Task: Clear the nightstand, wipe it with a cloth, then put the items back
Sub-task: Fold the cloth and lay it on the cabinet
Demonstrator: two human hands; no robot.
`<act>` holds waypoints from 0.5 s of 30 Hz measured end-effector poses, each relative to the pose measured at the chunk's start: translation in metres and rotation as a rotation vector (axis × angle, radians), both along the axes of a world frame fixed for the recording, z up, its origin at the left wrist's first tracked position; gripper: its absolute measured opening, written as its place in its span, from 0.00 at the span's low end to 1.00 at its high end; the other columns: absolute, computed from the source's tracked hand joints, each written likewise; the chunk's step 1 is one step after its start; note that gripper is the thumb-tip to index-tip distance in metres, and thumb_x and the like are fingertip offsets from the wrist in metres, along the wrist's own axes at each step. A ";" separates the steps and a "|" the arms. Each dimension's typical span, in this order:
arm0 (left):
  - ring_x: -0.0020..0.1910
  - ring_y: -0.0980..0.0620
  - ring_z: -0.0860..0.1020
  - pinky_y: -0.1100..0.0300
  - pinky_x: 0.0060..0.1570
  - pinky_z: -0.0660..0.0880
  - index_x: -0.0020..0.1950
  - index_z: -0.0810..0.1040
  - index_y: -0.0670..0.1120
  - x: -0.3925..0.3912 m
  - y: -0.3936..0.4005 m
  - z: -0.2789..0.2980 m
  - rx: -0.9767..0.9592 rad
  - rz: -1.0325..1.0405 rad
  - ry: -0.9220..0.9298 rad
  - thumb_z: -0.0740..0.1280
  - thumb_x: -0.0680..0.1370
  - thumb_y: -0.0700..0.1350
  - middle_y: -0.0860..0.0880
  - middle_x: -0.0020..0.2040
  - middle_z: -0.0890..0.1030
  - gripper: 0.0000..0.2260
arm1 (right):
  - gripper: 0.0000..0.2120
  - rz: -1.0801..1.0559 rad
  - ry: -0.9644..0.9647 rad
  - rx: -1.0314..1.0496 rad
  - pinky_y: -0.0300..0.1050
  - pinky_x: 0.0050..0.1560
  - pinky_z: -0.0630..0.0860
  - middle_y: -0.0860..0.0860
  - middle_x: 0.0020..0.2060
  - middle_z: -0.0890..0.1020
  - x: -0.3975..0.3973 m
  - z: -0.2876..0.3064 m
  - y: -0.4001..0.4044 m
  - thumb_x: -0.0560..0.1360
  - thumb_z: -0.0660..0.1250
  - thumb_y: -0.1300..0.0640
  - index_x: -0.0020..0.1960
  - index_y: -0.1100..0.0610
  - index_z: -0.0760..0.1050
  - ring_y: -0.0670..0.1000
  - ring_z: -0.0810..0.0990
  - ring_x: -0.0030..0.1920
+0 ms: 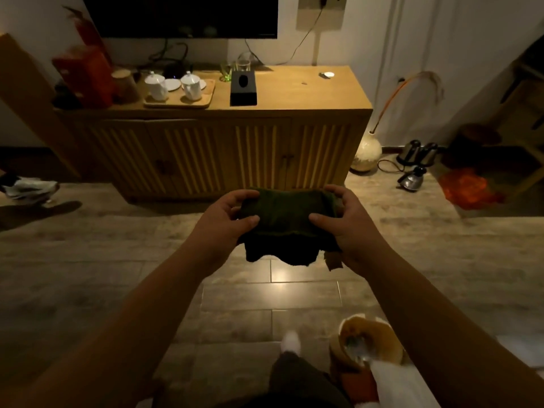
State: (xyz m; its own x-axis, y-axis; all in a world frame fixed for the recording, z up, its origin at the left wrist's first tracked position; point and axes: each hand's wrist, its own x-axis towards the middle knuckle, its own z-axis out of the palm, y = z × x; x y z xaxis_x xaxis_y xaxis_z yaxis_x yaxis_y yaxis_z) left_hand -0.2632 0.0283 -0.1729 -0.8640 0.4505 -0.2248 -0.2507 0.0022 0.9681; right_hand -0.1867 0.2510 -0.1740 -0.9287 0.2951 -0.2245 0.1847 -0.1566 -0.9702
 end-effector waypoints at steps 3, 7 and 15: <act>0.56 0.44 0.79 0.51 0.52 0.80 0.55 0.80 0.57 -0.072 0.033 -0.010 -0.003 0.010 0.007 0.67 0.74 0.33 0.44 0.60 0.76 0.19 | 0.28 -0.009 0.018 0.016 0.54 0.48 0.82 0.52 0.61 0.72 -0.073 -0.012 0.032 0.70 0.72 0.65 0.63 0.44 0.68 0.56 0.77 0.57; 0.57 0.46 0.78 0.53 0.51 0.80 0.57 0.77 0.56 -0.160 0.080 -0.015 -0.068 0.028 0.086 0.67 0.75 0.33 0.46 0.60 0.76 0.19 | 0.29 0.006 0.037 0.065 0.50 0.46 0.82 0.50 0.60 0.73 -0.166 -0.020 0.079 0.70 0.73 0.64 0.64 0.44 0.68 0.54 0.77 0.57; 0.56 0.48 0.77 0.56 0.46 0.81 0.59 0.76 0.58 -0.318 0.159 -0.003 -0.071 0.052 0.068 0.67 0.75 0.34 0.50 0.61 0.74 0.21 | 0.29 0.059 -0.035 0.068 0.46 0.40 0.82 0.50 0.60 0.74 -0.332 0.000 0.162 0.71 0.72 0.64 0.64 0.43 0.66 0.53 0.77 0.56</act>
